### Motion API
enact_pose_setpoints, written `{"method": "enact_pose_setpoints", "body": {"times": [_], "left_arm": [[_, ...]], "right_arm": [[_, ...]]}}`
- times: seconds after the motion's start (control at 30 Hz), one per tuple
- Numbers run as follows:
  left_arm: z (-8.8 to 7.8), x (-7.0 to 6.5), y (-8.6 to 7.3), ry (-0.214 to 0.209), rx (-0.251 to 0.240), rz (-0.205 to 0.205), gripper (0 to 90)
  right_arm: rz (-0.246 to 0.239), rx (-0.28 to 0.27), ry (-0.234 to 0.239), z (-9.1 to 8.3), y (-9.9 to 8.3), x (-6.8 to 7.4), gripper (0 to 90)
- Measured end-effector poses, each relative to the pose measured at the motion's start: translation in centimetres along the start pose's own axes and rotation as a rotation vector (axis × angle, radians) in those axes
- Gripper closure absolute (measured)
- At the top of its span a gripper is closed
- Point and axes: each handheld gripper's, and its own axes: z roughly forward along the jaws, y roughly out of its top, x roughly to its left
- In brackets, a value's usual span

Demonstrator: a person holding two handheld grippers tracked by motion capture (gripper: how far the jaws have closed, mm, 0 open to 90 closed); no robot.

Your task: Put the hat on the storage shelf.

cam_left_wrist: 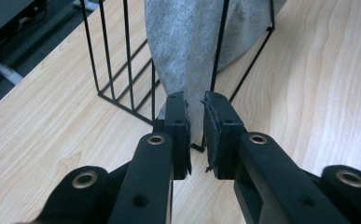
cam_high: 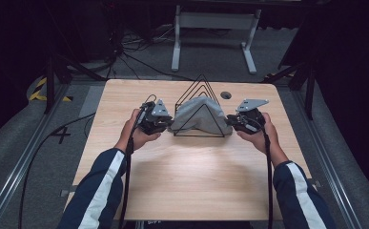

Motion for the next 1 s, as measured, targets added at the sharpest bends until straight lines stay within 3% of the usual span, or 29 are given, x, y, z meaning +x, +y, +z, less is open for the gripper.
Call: {"method": "enact_pose_setpoints", "body": {"times": [0.47, 0.73, 1.0], "left_arm": [[-2.6, -1.7, -3.7, -0.017, 0.092, 0.057, 76.3], [-4.3, -2.3, -6.1, -0.014, 0.116, 0.047, 72.9], [-5.7, -3.4, -9.3, -0.005, 0.155, 0.049, 65.7]], "right_arm": [[-0.038, 0.064, -0.01, -2.3, -1.5, 0.4, 71.1], [-0.039, 0.086, -0.01, -3.2, -3.0, 0.6, 67.7], [-0.014, 0.062, -0.009, -4.6, -5.7, 0.7, 62.1]]}}
